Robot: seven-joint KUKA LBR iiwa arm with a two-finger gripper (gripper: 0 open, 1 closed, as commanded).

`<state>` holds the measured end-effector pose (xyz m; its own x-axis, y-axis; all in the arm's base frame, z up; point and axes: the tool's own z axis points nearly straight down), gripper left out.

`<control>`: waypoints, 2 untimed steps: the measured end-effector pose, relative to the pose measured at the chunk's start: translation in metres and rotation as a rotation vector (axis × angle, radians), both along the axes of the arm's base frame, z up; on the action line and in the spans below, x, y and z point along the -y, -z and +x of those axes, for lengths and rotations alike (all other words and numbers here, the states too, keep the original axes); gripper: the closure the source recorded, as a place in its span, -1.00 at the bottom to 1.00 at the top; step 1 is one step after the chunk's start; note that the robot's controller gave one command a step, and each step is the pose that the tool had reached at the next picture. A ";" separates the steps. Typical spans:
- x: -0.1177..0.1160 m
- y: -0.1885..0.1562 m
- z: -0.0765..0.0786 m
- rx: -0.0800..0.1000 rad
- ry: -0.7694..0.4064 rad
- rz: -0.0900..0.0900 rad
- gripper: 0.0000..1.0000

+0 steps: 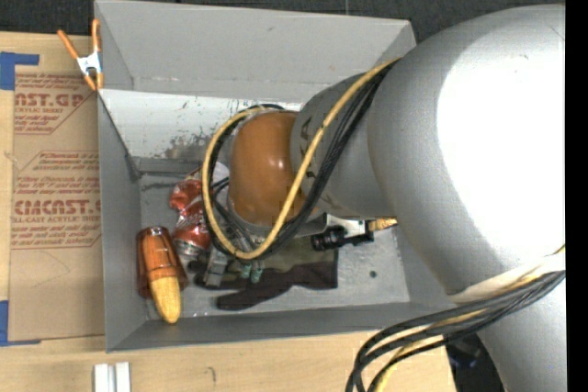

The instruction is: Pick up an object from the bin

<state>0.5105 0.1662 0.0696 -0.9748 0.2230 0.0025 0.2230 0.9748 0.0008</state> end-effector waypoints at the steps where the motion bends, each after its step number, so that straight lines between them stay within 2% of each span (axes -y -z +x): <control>1: 0.000 0.000 0.000 0.000 0.000 0.000 1.00; 2: 0.019 -0.121 0.012 0.003 0.010 0.000 1.00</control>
Offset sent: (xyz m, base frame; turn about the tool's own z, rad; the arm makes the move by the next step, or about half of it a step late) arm 0.0117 -0.0204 0.1213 0.0113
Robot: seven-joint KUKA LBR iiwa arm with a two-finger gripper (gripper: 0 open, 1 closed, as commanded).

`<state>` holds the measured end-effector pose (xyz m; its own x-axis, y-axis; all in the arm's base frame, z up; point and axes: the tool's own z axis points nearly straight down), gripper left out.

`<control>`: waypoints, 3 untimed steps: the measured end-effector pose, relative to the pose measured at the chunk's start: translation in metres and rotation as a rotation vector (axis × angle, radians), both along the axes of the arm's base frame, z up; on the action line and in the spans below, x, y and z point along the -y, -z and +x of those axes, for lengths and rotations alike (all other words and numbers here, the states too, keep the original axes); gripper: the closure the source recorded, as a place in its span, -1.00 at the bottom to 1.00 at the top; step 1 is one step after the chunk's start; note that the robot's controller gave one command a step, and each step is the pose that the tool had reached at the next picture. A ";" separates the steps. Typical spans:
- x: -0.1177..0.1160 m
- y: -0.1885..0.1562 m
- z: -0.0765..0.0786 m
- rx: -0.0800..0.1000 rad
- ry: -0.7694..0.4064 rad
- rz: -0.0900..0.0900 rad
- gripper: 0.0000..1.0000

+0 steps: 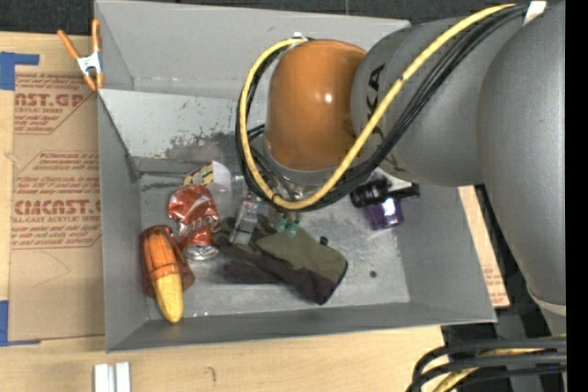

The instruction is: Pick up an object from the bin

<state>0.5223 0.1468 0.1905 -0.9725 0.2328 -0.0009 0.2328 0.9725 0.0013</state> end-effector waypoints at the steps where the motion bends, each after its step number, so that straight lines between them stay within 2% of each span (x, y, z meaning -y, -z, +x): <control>1: 0.000 0.000 0.000 0.000 0.000 0.000 1.00; 2: -0.004 -0.060 -0.005 -0.005 -0.019 -0.001 1.00; 3: -0.019 -0.118 0.020 0.000 -0.036 0.001 1.00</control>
Offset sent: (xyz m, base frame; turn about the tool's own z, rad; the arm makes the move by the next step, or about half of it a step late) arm -0.0070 0.0065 0.1092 -0.0329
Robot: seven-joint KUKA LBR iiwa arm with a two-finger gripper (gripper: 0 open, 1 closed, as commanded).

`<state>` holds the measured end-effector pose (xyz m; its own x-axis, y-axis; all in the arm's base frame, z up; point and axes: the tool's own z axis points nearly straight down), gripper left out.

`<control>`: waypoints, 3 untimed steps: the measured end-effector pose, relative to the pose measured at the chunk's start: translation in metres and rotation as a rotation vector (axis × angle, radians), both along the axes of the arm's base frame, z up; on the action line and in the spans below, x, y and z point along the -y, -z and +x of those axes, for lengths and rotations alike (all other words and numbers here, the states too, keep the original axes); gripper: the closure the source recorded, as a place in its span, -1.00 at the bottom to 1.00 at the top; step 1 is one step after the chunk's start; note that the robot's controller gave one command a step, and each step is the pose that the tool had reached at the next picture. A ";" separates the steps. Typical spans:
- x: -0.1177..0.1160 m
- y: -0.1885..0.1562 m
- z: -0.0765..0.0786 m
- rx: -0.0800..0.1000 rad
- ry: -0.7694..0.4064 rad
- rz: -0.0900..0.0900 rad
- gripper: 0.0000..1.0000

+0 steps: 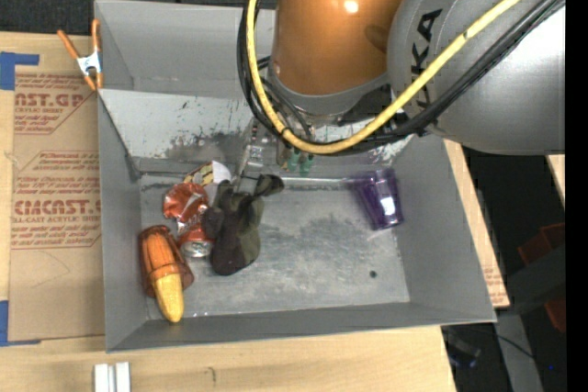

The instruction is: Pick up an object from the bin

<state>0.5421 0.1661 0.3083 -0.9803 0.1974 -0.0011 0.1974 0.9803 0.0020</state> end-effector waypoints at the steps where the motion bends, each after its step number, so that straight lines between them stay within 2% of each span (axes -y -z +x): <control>1: 0.028 0.111 -0.018 -0.008 0.007 -0.005 -1.00; 2: 0.027 0.108 -0.016 -0.001 0.006 -0.002 -1.00; 3: 0.030 0.142 -0.016 0.006 -0.054 0.000 -1.00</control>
Offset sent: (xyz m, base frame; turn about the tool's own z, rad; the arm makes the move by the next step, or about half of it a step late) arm 0.0000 0.0000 0.0000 0.0000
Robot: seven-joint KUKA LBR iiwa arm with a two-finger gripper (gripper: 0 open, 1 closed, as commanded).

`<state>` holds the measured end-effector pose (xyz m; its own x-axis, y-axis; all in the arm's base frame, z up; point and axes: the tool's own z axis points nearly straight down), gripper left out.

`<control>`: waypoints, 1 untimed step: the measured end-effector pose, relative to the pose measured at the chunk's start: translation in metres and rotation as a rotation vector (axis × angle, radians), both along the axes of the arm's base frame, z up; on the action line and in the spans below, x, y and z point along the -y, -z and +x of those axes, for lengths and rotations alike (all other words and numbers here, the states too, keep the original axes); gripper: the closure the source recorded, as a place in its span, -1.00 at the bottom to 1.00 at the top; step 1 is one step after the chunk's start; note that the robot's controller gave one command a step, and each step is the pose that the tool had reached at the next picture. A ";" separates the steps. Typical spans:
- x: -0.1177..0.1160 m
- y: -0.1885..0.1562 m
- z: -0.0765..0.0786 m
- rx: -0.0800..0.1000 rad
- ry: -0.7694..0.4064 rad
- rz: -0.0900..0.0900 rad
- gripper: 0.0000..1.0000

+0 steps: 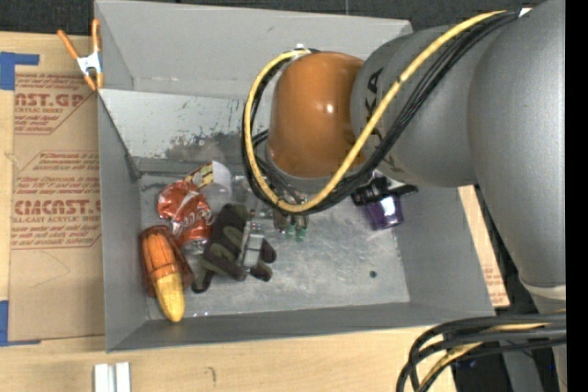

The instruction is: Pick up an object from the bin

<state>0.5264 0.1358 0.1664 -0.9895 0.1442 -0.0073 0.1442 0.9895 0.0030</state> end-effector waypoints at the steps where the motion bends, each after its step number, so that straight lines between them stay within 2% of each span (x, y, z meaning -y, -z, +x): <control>1: 0.018 0.067 0.000 -0.001 -0.019 -0.001 -1.00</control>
Offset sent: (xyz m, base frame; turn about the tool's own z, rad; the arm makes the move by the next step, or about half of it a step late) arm 0.0040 -0.0151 -0.0887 0.0981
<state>0.5264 0.1176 0.0996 -0.9921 0.1250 -0.0060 0.1250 0.9922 0.0018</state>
